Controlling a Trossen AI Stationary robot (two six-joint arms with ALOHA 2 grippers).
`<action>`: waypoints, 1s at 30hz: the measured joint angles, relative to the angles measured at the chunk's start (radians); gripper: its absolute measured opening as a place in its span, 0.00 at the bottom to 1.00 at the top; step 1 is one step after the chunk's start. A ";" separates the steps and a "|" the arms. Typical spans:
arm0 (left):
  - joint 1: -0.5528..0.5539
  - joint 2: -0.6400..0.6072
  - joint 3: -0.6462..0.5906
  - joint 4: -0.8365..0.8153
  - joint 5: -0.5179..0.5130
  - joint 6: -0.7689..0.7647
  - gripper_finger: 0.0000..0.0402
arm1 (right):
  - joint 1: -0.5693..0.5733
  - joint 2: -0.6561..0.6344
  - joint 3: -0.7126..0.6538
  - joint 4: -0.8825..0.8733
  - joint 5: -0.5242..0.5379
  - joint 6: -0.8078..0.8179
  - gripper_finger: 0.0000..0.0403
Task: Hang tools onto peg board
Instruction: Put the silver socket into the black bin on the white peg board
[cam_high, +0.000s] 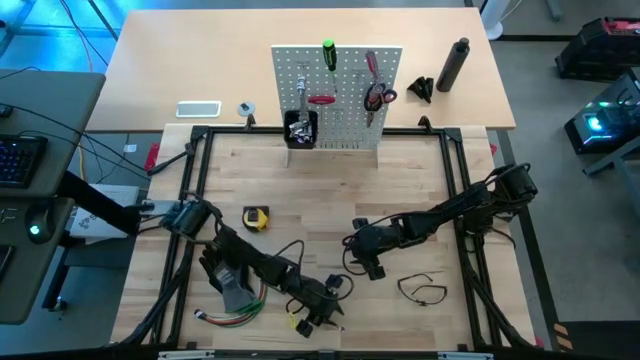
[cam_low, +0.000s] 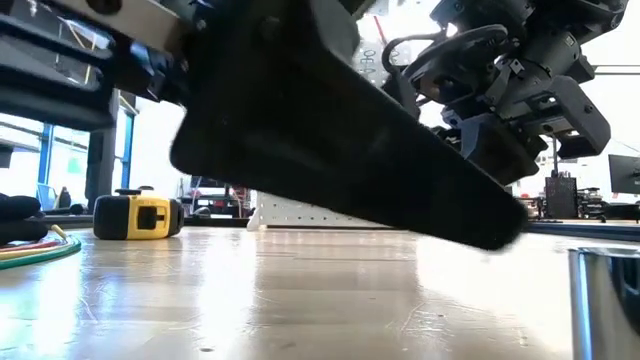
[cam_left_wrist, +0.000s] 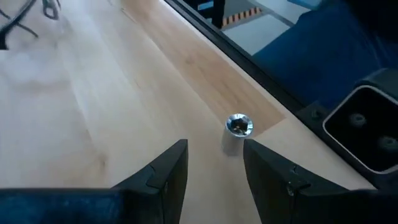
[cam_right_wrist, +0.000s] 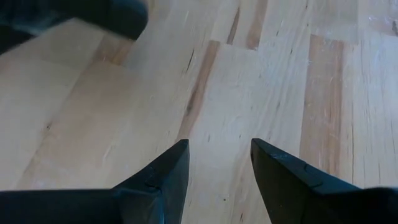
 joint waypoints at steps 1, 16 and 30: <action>-0.001 0.012 0.012 -0.001 0.003 -0.003 0.37 | 0.000 0.000 0.000 0.002 0.000 0.000 0.42; -0.007 0.090 0.101 -0.025 0.060 -0.015 0.37 | 0.009 0.000 0.000 0.003 -0.011 0.000 0.42; -0.012 0.123 0.151 0.000 0.098 -0.016 0.37 | 0.019 0.000 0.000 0.013 -0.011 0.000 0.42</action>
